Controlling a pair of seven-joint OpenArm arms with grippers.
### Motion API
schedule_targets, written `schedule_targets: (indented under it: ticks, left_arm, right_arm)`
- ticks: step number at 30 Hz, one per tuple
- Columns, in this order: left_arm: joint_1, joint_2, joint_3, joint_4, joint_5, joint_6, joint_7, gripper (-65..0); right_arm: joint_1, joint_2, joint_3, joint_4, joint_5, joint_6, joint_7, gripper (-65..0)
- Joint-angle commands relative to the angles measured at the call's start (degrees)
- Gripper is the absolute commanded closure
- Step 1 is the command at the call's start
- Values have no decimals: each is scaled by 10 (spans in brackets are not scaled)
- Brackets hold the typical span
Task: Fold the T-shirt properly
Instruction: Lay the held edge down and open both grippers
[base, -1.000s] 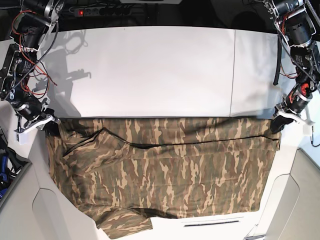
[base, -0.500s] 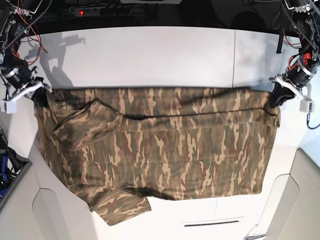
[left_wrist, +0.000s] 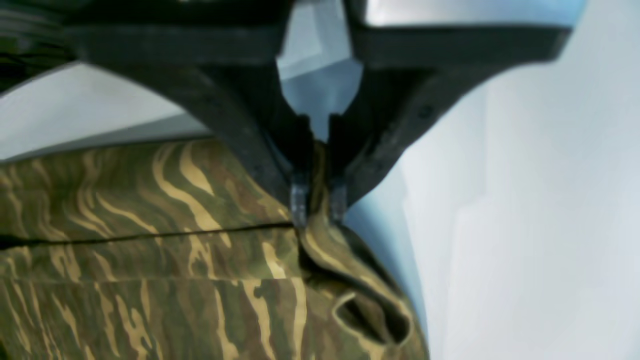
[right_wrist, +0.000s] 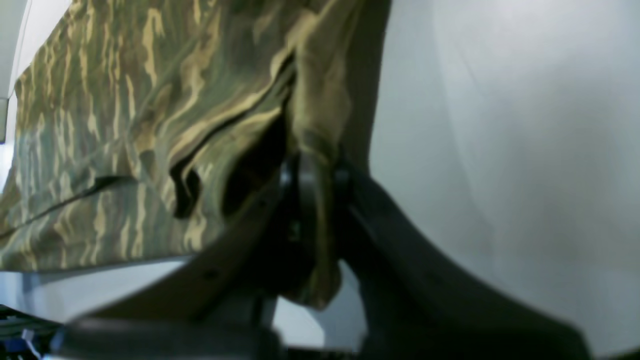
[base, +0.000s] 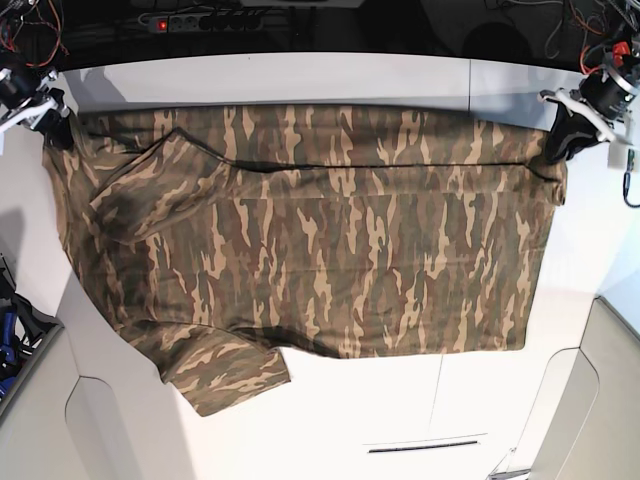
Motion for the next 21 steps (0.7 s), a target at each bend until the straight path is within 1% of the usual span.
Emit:
schedule_targets:
  ticks: [1,4,10,12,17,21]
  left_arm:
    - [6,-4,-9,11,-21,-5,-5,0]
    - [19,6,-10,11,-40,-5,10,0]
    - [28,19,-11,11,-42,-5,21,0]
    - [28,24,-11,11,-42,-5,24,0]
    - [39,25,-11,11,-42,-5,26,0]
    - [47,26,-11,11,-42,-5,26,0]
  right_arm:
    - [-8,10,7,10,15,5,9,0]
    - [-25,10,9,10,15,5,7,0]
    - [-42,10,15,10,13,5,4,0]
    - [-42,10,23,10,14,5,-5,0]
    - [-42,10,40,10,13,5,-19,0]
    - [-42,10,45,10,13,5,-19,0]
